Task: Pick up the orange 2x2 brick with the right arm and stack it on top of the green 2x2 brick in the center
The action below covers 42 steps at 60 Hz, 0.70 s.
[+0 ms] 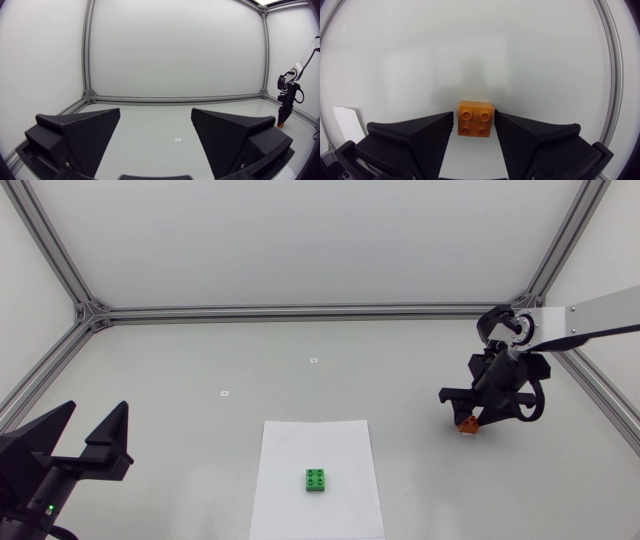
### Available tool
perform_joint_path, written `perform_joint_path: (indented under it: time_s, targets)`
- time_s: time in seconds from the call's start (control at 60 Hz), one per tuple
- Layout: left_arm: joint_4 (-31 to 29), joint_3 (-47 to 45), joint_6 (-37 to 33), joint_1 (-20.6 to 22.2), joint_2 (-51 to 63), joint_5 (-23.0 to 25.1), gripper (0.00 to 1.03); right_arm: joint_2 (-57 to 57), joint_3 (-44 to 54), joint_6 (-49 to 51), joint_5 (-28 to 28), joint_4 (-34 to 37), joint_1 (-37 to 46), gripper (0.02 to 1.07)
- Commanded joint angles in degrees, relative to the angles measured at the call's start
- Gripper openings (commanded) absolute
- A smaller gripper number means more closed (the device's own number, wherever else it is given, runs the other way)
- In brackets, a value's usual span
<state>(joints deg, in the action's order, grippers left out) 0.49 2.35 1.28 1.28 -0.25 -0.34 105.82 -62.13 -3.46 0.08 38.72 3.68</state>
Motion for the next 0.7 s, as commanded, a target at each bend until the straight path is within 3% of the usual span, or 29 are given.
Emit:
perform_joint_path:
  time_s: [0.0,0.683]
  targets:
    - [-0.84,-2.35,-0.75,-0.22,-0.45,0.25,0.99,-0.09,1.4,-1.46,-0.25,-0.31,-0.52,0.55]
    - [-0.76,-2.35,-0.75,-0.22,-0.45,0.25,0.99,-0.26,1.92,-1.19,-0.25,-0.93,-0.52,0.48]
